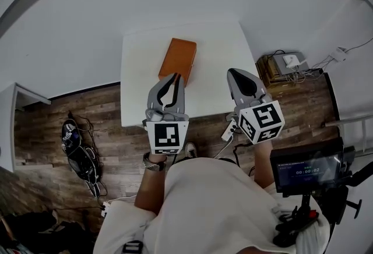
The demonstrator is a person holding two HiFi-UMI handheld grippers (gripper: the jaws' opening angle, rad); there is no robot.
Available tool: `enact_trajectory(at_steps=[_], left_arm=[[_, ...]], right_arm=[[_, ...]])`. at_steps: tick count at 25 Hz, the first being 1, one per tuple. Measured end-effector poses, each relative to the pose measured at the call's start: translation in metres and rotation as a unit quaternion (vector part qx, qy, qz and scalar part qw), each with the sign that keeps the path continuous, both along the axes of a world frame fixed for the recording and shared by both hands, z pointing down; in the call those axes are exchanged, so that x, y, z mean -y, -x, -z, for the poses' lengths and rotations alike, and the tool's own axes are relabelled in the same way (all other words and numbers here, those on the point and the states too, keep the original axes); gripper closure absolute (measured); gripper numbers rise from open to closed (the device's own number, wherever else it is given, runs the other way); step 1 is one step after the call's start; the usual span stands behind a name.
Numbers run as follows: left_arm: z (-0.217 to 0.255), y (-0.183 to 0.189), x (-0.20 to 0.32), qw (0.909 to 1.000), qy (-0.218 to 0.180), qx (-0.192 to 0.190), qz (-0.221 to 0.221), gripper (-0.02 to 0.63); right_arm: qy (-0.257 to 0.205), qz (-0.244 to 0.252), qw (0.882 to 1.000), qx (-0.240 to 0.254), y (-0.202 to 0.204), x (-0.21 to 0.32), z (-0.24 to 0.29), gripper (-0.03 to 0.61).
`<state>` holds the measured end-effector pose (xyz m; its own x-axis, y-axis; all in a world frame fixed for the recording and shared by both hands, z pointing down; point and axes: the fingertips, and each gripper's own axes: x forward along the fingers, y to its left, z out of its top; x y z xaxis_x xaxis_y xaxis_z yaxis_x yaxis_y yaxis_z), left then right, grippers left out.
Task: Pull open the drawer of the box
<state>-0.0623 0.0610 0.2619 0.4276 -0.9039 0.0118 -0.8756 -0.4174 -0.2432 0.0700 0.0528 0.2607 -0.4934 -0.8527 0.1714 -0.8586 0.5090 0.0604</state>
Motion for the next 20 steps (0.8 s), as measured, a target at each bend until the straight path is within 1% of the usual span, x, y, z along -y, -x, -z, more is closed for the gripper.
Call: enact_trajectory(at_steps=[5,6,9,10,20], left_arm=[[-0.002,0.002,0.001,1.0,0.006,0.003,0.002,0.591],[-0.007,0.005,0.01,0.9999,0.011,0.003,0.002,0.591],[-0.033,0.022,0.065,0.9995,0.032,0.0,0.002,0.591],[-0.039,0.026,0.075,0.9993,0.038,-0.001,0.002,0.591],[-0.064,0.024,0.071,0.9973,0.073,0.006,0.004,0.591]], right_arm=[[0.01,0.004,1.0,-0.001,0.001,-0.002,-0.005,0.577],[0.016,0.004,1.0,-0.001,0.004,0.007,-0.01,0.577],[0.038,0.002,0.999,-0.001,0.02,0.06,-0.035,0.577],[0.044,0.001,0.999,-0.001,0.023,0.069,-0.04,0.577],[0.06,0.011,0.998,-0.005,0.029,0.066,-0.05,0.577]])
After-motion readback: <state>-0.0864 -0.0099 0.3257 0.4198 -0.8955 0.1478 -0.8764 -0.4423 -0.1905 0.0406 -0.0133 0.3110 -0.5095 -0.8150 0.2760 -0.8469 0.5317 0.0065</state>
